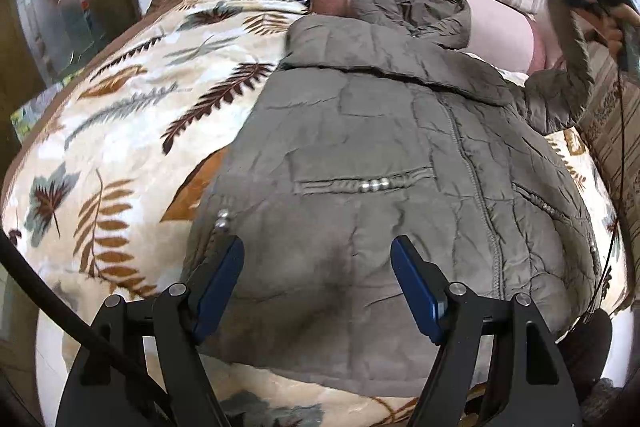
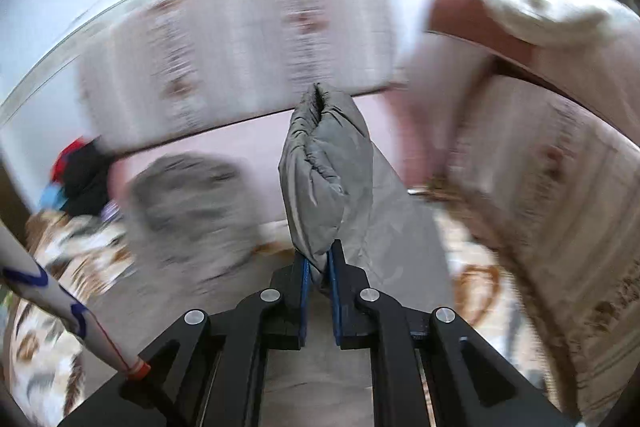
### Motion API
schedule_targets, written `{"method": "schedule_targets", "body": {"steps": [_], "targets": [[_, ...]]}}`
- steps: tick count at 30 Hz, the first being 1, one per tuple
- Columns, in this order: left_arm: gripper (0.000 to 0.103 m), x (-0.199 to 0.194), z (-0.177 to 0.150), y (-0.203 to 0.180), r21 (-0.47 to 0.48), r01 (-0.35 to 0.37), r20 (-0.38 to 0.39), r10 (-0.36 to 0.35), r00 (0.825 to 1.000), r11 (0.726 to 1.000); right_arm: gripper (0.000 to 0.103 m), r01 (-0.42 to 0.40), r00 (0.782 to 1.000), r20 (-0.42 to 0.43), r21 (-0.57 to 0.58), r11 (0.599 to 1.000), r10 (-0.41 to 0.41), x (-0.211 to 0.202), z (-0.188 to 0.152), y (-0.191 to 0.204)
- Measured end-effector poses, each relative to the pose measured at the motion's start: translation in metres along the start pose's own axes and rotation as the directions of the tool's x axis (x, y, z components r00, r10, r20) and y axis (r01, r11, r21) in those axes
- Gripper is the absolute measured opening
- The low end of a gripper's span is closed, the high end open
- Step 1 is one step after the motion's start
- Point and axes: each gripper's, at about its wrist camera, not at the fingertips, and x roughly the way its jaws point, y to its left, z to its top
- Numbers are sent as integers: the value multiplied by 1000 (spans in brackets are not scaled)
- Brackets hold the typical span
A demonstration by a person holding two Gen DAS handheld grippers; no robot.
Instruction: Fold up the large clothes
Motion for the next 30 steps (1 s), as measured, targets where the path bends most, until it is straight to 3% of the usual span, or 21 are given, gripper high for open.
{"method": "schedule_targets", "body": {"steps": [4,7,13,18,22,25,28,30], "targets": [[75,0,-3,21,-45,-3,12,4,1000,999,8,-96,995,-38,-131,987,92,14,-30,101],[75,2,-5,35,-72,-12,23,14,1000,997,8,-166,985,-82,-198,966,152,26,-57,155],[75,12,-5,57,-116,-8,8,9,1000,993,8,-283,949,-235,-327,902,212,72,-128,256],[75,17,-7,67,-135,-2,1,2,1000,991,9,-309,928,-324,-388,868,185,108,-177,298],[75,19,-8,71,-154,3,-6,-4,1000,988,12,-307,925,-347,-440,844,155,117,-197,310],[75,16,-6,69,-156,-5,-8,4,1000,988,23,-326,919,-359,-451,831,165,112,-197,307],[75,5,-2,69,-152,-13,10,15,1000,988,60,-384,900,-370,-418,824,232,92,-188,297],[75,-3,4,68,-146,-14,28,19,999,989,64,-380,910,-333,-439,814,246,74,-181,287]]}}
